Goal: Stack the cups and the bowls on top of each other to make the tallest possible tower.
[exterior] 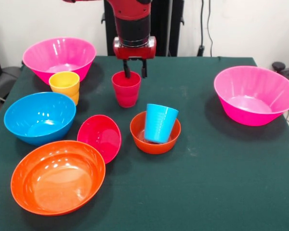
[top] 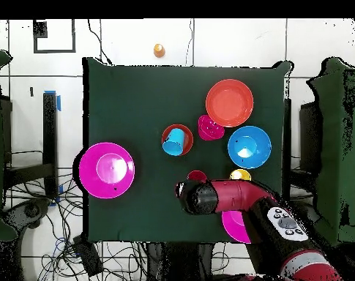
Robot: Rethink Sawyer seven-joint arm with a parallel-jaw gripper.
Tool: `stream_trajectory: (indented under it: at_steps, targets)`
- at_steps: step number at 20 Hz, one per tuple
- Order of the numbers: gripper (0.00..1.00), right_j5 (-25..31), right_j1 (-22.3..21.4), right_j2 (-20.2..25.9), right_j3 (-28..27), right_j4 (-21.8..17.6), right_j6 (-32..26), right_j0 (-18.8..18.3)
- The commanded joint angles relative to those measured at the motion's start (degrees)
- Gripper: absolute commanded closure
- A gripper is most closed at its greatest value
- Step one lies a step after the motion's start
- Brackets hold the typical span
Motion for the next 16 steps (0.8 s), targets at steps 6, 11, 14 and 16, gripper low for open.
stream_trajectory:
  at_steps: [6, 11, 14, 16]
  targets:
    - [0.0, -17.99, 0.81, -5.55, 1.32, -6.44, 7.79, 7.07]
    - [0.0, -19.63, 1.15, -6.71, 1.36, -4.78, 6.47, 7.65]
    - [0.0, -19.58, 1.23, -6.71, 1.46, -4.12, 6.05, 7.58]
    - [0.0, -19.7, 1.22, -6.66, 1.58, -3.96, 5.94, 7.5]
